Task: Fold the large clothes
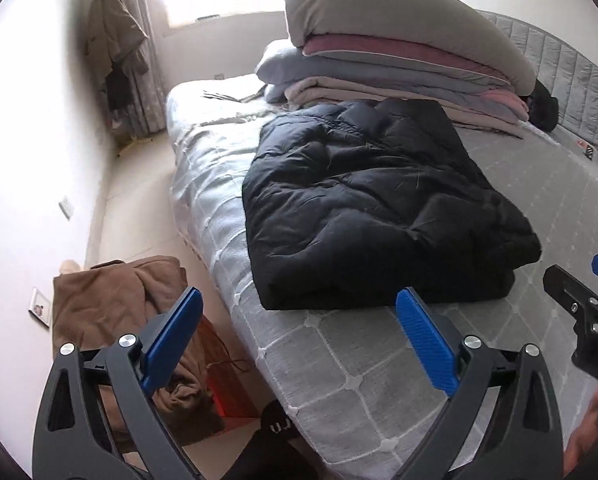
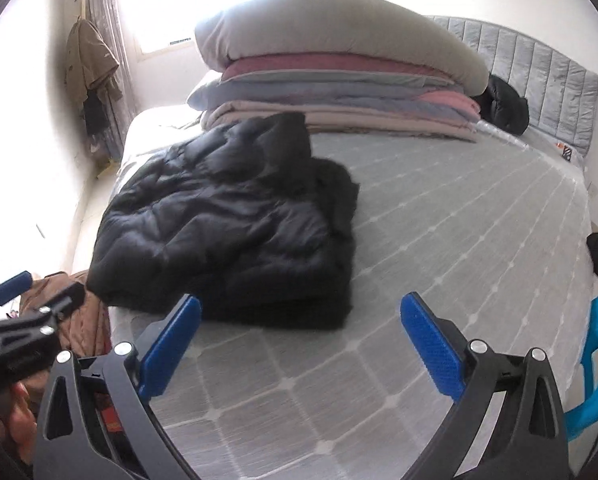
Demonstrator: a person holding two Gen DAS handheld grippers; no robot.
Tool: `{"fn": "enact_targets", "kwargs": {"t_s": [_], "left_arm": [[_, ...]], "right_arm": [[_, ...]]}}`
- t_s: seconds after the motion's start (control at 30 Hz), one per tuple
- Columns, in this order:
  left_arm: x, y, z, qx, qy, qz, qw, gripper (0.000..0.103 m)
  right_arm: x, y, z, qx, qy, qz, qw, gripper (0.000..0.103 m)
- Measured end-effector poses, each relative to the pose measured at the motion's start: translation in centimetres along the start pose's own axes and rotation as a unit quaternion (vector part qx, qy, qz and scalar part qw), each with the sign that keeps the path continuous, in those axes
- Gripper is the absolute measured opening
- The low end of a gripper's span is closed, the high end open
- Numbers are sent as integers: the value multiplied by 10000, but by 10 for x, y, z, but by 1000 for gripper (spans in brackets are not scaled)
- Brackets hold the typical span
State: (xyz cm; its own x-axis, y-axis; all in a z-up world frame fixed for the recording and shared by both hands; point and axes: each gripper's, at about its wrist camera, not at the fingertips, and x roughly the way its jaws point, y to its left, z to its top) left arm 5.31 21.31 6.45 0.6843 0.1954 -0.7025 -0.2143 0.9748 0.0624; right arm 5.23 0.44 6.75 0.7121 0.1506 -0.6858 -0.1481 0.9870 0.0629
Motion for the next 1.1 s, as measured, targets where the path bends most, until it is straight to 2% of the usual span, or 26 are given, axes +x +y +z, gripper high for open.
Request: {"fn": "enact_targets", "kwargs": {"t_s": [0.1,0.27,0.4,0.7,1.1], "left_arm": [[-2,2,-2,-144,-89,-268,9995,92],[2,-2,-9,-209,-43,-396,9990,91],[3,-5,-9,-100,-80,-208,9997,90],[4,-8,-9,-120,-56,-186,9997,90],[1,-10,-11,-119,-99,-124,9998,90]], "right_arm": [[-4,13,-4,-20,-60,-66,10000,97],[-2,23,-5,-81,-137,-181,9997,97],[2,27,-6,-53,-145,-218,9996,97],[-1,20,-8,7,-242,-447,9987,97],[6,13,-13,85,-123,-528,9985,97]]}}
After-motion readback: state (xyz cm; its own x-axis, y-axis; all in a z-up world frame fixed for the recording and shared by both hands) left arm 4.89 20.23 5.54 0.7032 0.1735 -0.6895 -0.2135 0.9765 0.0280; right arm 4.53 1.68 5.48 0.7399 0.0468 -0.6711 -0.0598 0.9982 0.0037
